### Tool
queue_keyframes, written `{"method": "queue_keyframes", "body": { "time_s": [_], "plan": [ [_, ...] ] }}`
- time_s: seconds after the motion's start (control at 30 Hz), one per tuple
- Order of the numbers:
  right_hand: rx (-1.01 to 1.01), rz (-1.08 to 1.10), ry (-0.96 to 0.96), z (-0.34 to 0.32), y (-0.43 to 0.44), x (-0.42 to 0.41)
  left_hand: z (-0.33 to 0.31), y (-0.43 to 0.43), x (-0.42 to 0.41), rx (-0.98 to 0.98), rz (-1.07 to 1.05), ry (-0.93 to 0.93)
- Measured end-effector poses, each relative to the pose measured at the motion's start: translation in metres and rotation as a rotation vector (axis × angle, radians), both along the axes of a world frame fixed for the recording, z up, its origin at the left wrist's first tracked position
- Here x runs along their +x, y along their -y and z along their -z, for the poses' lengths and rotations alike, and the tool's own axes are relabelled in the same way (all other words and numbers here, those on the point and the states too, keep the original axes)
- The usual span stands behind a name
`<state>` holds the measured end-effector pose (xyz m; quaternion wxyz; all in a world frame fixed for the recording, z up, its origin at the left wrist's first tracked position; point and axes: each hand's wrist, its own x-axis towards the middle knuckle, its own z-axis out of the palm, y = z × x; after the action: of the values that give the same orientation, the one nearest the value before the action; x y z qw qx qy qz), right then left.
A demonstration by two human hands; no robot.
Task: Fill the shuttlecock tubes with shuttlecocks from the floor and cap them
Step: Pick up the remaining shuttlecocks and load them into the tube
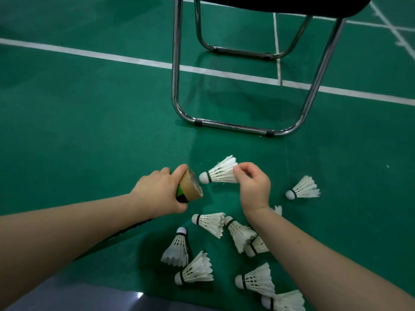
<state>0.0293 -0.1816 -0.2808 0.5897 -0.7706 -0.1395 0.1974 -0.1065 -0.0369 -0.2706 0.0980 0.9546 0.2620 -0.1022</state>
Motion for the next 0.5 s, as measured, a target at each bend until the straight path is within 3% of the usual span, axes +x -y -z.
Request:
{"method": "queue_keyframes", "body": {
  "time_s": [0.3, 0.4, 0.5],
  "plan": [
    [-0.065, -0.561, -0.54, -0.016, -0.011, -0.027, -0.009, 0.016, 0.013, 0.011, 0.039, 0.015],
    [-0.128, -0.775, -0.583, -0.014, -0.007, -0.018, -0.011, 0.028, 0.019, 0.06, 0.146, 0.012],
    [-0.136, -0.846, -0.628, -0.009, -0.004, -0.01, -0.011, 0.041, 0.027, 0.083, 0.239, 0.022]
  ]
}}
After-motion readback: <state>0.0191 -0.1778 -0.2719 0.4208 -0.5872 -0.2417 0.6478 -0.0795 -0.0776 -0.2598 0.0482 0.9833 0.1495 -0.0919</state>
